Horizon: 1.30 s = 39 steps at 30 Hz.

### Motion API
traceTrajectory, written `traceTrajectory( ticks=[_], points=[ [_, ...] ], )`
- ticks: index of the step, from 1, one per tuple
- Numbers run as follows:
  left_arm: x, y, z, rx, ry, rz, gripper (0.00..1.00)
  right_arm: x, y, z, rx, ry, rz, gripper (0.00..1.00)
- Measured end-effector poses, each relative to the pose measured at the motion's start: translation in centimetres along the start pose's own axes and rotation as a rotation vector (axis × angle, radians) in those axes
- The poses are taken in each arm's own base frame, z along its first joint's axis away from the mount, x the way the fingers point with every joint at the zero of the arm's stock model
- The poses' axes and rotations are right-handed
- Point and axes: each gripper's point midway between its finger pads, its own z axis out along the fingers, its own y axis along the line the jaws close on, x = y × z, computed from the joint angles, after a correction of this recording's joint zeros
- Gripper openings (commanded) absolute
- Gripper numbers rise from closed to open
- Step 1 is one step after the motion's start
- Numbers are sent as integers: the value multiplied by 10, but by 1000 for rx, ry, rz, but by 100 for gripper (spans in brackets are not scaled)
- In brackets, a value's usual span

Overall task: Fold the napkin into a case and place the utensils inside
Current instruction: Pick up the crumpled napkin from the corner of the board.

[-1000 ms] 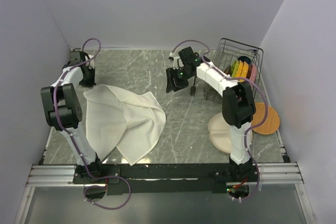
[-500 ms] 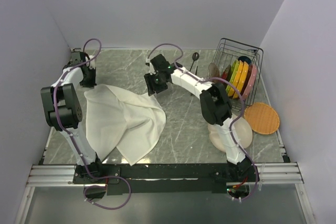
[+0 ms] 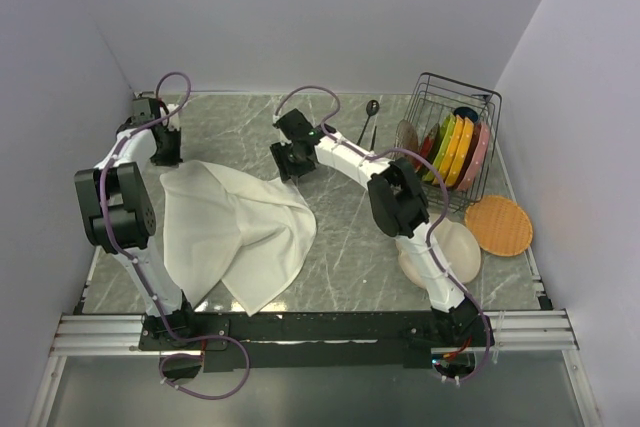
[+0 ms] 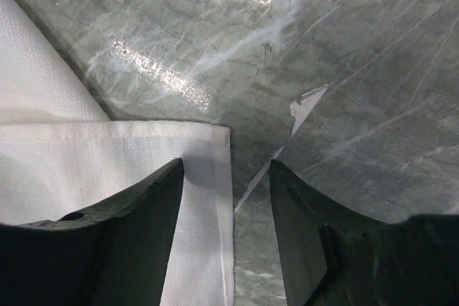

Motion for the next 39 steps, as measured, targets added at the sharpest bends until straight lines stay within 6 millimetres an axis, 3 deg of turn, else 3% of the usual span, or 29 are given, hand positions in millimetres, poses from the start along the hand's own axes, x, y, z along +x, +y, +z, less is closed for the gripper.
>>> traceTrajectory(
  ticks=[2,8,11,12,19,22,24,27,31,34,35,39],
  points=[
    [0,1,-1,-1,-2,-2,1,0,2,1,-1,-1,-3,56],
    [0,5,-2,-6,-2,-9,1,2,8,5,13,-8,-26,40],
    [0,6,-4,-7,-4,-12,1,3,12,7,35,-14,-45,17],
    [0,6,-5,-5,-4,-13,1,3,13,8,43,-15,-55,0],
    [-3,1,-13,28,-18,-15,1,-1,12,10,68,-22,-68,0],
    [-11,-4,-29,55,-50,-13,1,-1,4,2,77,-23,-66,0],
    [-20,-8,-43,71,-89,-8,1,-4,-5,-11,89,-32,-64,0],
    [-38,-11,-66,87,-159,0,1,-28,-20,-42,99,-96,-48,0],
    [-59,-17,-89,116,-230,3,1,-76,-34,-104,106,-251,-21,0],
    [-66,-24,-99,156,-249,1,1,-100,-39,-147,112,-346,-6,0],
    [-67,-30,-111,182,-264,-1,1,-114,-38,-180,111,-417,-1,0],
    [-81,-32,-138,186,-329,-13,1,-125,-43,-207,113,-471,8,0]
  ],
)
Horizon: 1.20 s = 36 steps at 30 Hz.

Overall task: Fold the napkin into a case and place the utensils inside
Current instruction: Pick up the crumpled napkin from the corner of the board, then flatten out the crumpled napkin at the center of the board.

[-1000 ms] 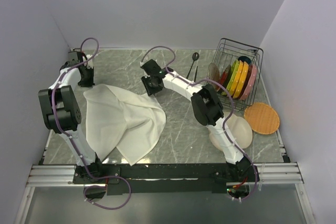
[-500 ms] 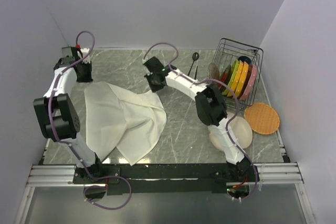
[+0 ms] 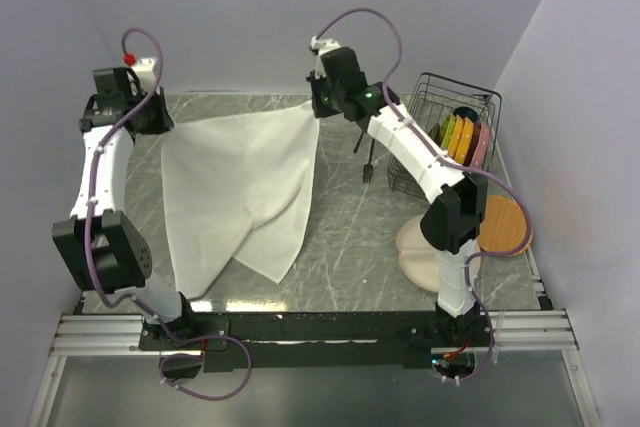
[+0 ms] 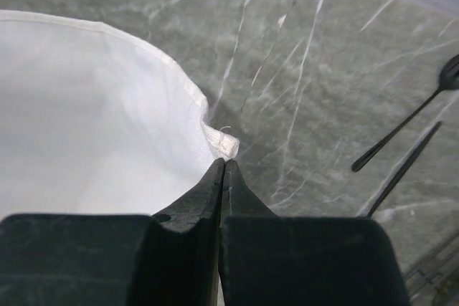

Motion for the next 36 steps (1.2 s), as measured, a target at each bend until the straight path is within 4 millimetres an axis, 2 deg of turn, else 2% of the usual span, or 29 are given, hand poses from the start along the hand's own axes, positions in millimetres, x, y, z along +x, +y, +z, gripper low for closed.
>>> traceTrajectory(
  ticks=[5,7,10,13,15,18,21,23,28,30,34,36],
  points=[
    [-83,-17,-74,-18,-263,44,1,-48,-29,-36,31,-124,19,0],
    [-115,-28,-114,-26,-390,64,1,-67,-38,-58,41,-182,20,0],
    [-147,-42,-173,-42,-560,94,1,-104,-38,-109,29,-314,-1,0],
    [-162,-55,-222,-56,-685,115,1,-138,-29,-165,2,-457,-26,0],
    [-165,-61,-244,-62,-736,120,1,-157,-24,-204,-18,-546,-40,0],
    [-166,-68,-275,-75,-799,119,1,-171,-17,-252,-46,-646,-57,0],
    [-162,-75,-303,-87,-852,119,1,-170,-9,-290,-71,-701,-89,0],
    [-158,-81,-326,-93,-896,117,1,-163,-1,-307,-95,-716,-117,0],
    [-148,-97,-376,-99,-985,132,1,-148,26,-340,-170,-739,-175,0],
    [-150,-103,-405,-111,-1040,140,1,-147,31,-350,-186,-753,-179,0],
    [-154,-104,-421,-133,-1073,137,1,-148,28,-356,-168,-759,-160,0],
    [-156,-99,-417,-151,-1061,124,1,-148,27,-349,-159,-745,-149,0]
  ],
)
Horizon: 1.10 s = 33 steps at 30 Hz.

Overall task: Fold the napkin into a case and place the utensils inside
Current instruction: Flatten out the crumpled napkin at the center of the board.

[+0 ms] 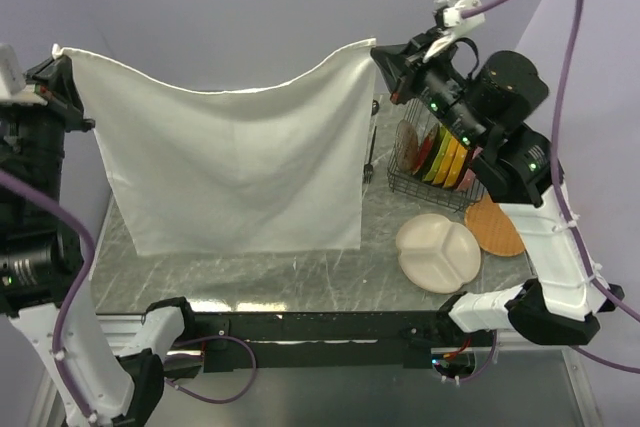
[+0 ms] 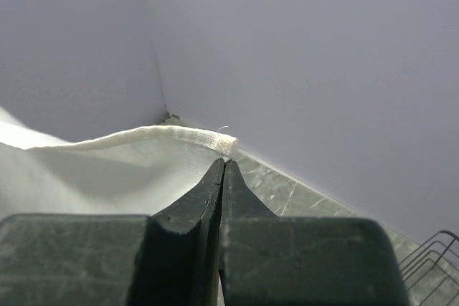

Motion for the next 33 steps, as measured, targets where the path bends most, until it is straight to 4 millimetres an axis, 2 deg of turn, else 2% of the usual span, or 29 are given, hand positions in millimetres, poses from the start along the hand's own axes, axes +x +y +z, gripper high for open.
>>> traceTrajectory(
  ticks=[2,5,8,11,13,16,20,22,24,26,28,31,33],
  points=[
    [10,6,10,-21,28,-2,1,8,-1,7,9,19,8,0],
    [49,19,36,-60,119,-10,1,37,-2,29,23,73,12,0],
    [118,30,66,-82,264,-24,1,88,-5,55,41,173,15,0],
    [202,39,89,-94,424,-44,1,145,-15,82,68,278,24,0],
    [268,44,98,-99,556,-61,1,196,-28,103,92,369,40,0],
    [354,50,105,-106,717,-84,1,266,-50,128,130,483,63,0],
    [443,53,118,-93,841,-112,1,359,-72,150,156,618,101,0],
    [479,51,124,-74,874,-132,1,397,-80,159,163,668,121,0],
    [512,49,127,-53,905,-151,1,436,-88,169,167,712,136,0],
    [541,46,129,-31,929,-168,1,464,-94,174,171,745,146,0],
    [566,44,131,-10,959,-185,1,480,-101,180,176,758,153,0],
    [583,41,140,23,974,-202,1,482,-108,186,178,747,158,0],
    [583,38,143,51,975,-205,1,479,-113,186,181,738,161,0]
  ],
)
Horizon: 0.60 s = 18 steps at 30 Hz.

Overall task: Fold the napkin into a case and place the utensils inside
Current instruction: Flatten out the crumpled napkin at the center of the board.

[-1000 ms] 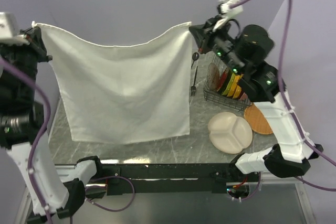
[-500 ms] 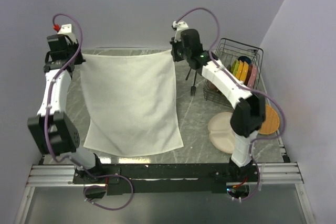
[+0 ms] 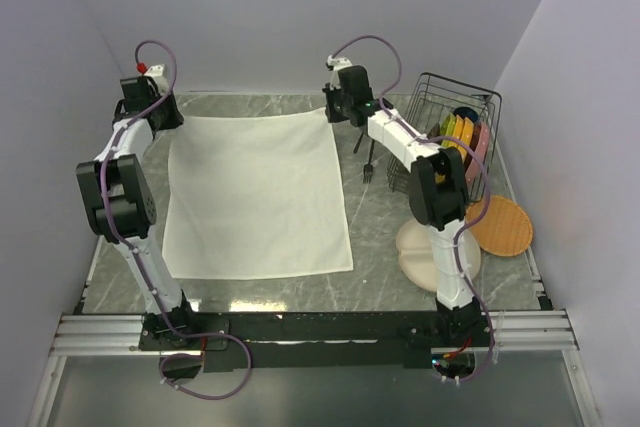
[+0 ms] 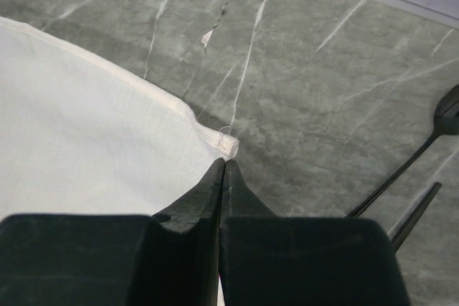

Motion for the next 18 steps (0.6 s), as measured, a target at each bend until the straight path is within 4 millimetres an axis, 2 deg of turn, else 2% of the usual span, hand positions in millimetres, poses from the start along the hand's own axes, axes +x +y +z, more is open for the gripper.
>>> traceTrajectory(
  ticks=[2,4,7,10,13,16,18],
  points=[
    [-1,-3,-3,18,2,15,1,-2,-3,-5,-3,-13,3,0],
    [-2,-6,-10,28,-4,41,1,4,-4,-16,-10,-6,6,0],
    [8,-11,-34,25,-2,65,1,12,-5,-38,-14,8,11,0],
    [3,-12,-55,-4,-35,80,1,4,-2,-54,-23,-12,10,0],
    [-14,-12,-57,-15,-90,83,1,-10,0,-57,-32,-57,8,0],
    [-11,-12,-51,-10,-80,68,1,-8,1,-57,-41,-49,19,0],
    [0,-11,-48,-4,-43,59,2,-5,4,-57,-54,-38,21,0]
  ],
)
